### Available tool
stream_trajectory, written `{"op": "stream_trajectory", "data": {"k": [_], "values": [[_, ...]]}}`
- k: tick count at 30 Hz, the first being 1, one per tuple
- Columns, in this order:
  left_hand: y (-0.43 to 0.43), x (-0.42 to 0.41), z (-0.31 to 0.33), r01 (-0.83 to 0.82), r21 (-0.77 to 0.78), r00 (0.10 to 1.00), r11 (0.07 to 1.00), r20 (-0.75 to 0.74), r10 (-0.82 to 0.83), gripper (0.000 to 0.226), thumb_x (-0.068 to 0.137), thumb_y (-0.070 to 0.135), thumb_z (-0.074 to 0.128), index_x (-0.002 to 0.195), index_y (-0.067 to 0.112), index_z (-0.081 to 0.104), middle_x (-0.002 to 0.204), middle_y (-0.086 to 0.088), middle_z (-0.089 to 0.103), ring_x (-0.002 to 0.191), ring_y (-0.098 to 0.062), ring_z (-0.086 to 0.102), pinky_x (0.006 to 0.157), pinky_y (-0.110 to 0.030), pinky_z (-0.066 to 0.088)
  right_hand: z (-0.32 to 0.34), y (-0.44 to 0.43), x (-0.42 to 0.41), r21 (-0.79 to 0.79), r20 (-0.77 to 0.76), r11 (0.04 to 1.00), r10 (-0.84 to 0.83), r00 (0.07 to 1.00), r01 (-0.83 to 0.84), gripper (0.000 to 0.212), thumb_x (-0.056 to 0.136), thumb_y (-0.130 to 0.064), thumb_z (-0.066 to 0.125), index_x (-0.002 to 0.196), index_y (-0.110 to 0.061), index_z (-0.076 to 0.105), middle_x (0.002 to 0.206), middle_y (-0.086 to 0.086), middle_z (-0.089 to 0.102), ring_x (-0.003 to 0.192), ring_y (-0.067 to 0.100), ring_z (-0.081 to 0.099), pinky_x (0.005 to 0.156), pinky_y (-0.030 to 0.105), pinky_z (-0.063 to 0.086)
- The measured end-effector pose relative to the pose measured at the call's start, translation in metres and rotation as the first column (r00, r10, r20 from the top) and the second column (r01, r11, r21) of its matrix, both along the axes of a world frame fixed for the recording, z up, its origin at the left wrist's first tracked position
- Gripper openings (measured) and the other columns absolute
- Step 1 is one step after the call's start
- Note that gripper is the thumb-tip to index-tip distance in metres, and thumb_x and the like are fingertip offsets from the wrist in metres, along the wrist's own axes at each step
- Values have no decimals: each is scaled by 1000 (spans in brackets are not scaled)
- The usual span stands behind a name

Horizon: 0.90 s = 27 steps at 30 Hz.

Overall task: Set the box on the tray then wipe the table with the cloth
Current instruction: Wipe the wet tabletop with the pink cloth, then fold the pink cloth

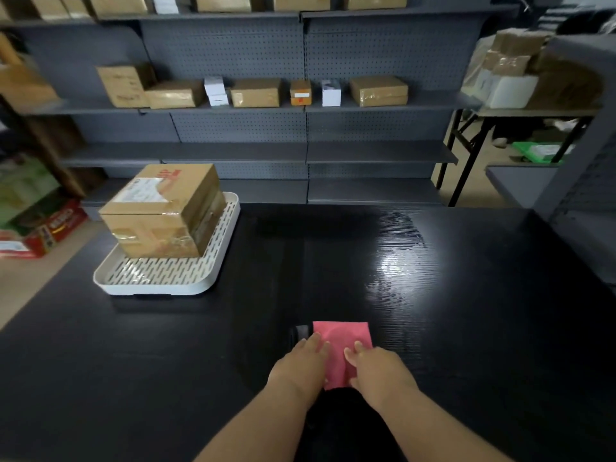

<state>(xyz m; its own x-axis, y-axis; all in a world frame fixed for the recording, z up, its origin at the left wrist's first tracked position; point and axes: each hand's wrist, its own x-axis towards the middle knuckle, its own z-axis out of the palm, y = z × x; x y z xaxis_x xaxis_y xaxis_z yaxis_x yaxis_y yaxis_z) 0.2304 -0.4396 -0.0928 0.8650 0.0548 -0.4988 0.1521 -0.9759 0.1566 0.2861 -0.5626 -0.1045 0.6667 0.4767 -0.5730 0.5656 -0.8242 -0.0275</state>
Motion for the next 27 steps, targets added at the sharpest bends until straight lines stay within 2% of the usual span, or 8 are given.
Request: {"op": "stream_trajectory", "data": {"k": [4, 14, 18, 19, 22, 25, 27], "values": [[36, -21, 2, -28, -5, 1000, 1000, 0, 28, 63, 99, 20, 49, 154, 18, 18, 162, -2, 9, 147, -21, 21, 116, -40, 32, 6, 39, -15, -26, -15, 998, 59, 998, -59, 64, 98, -23, 47, 153, -24, 15, 163, 2, 11, 134, 27, 43, 106, 42, 43], [168, -64, 1, -37, -6, 999, 999, -18, 37, 64, 98, 23, 50, 153, 20, 19, 162, 1, 9, 146, -20, 24, 113, -41, 35, 13, 170, -55, -28, -33, 993, 117, 993, -118, 63, 97, -24, 50, 152, -21, 19, 161, 4, 18, 134, 28, 43, 106, 42, 43], [223, -77, 2, 5, -2, 999, 1000, -48, -5, 63, 98, 22, 50, 153, 21, 20, 161, 1, 10, 146, -20, 24, 113, -41, 35, 17, 221, -71, -17, -65, 996, 88, 994, -89, 59, 96, -27, 52, 150, -20, 29, 152, 7, 35, 128, 29, 49, 102, 42, 46], [237, -81, 2, 14, -1, 998, 1000, -58, -14, 64, 97, 22, 50, 154, 22, 18, 162, 2, 8, 147, -19, 23, 114, -41, 35, 17, 232, -74, 3, -81, 998, 58, 995, -58, 56, 95, -28, 53, 147, -20, 34, 148, 8, 41, 127, 28, 50, 102, 39, 46], [271, -92, 4, 55, -1, 996, 999, -65, -55, 66, 97, 22, 50, 154, 24, 16, 162, 5, 5, 148, -18, 21, 114, -40, 35, 21, 259, -80, 138, -147, 987, -63, 987, 83, 43, 96, -26, 52, 138, -17, 50, 138, 7, 53, 124, 25, 53, 93, 13, 47], [284, -96, 9, 109, -4, 992, 994, -61, -109, 60, 97, 21, 50, 151, 20, 25, 158, -2, 17, 143, -22, 28, 110, -42, 38, 28, 274, -80, 194, -39, 969, -146, 989, 150, 38, 96, -24, 50, 133, -18, 54, 133, 5, 56, 121, 24, 55, 100, 32, 47], [285, -93, 13, 137, 12, 990, 991, -46, -136, 53, 96, 17, 50, 146, 14, 33, 151, -9, 28, 137, -28, 36, 107, -44, 41, 27, 276, -75, 256, 46, 946, -217, 975, 198, 44, 97, -23, 49, 141, -19, 46, 141, 5, 48, 127, 23, 50, 103, 33, 44]]}}
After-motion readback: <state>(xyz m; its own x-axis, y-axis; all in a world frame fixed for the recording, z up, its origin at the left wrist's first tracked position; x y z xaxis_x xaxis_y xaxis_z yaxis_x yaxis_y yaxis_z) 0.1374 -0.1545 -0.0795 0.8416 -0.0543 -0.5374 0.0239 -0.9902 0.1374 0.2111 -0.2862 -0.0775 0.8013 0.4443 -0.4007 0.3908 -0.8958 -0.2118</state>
